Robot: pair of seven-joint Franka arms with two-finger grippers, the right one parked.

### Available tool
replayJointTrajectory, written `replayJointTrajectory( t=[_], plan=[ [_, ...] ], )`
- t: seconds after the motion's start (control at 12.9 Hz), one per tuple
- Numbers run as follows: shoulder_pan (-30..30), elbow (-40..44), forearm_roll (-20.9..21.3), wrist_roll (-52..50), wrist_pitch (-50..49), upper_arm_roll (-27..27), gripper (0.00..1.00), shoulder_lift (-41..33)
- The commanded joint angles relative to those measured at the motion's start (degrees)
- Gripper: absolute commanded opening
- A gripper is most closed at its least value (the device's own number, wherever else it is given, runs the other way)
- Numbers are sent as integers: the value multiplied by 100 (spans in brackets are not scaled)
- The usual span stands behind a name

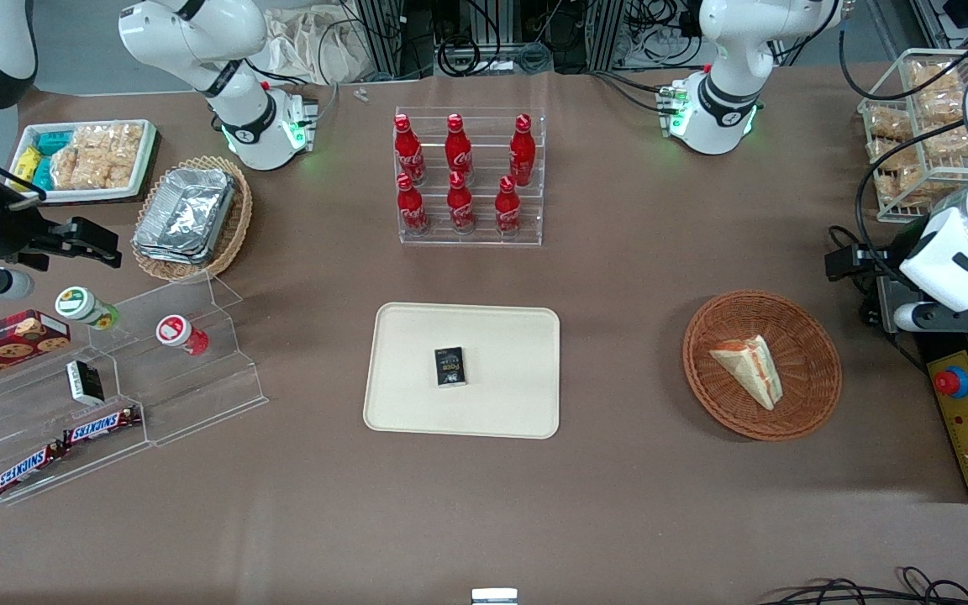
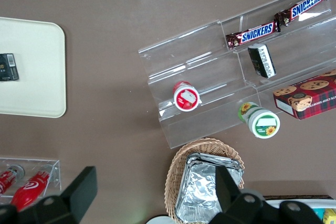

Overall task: Place sandwich from basket to tray
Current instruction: 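Move the left gripper over the wicker basket above the sandwich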

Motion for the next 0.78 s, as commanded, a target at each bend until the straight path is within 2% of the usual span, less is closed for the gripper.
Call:
replayJointTrajectory(
  t=[0.0, 0.7],
  plan=[
    [41, 98, 16, 78, -131, -23, 99, 36],
    [154, 18, 16, 113, -78, -23, 99, 299]
  ],
)
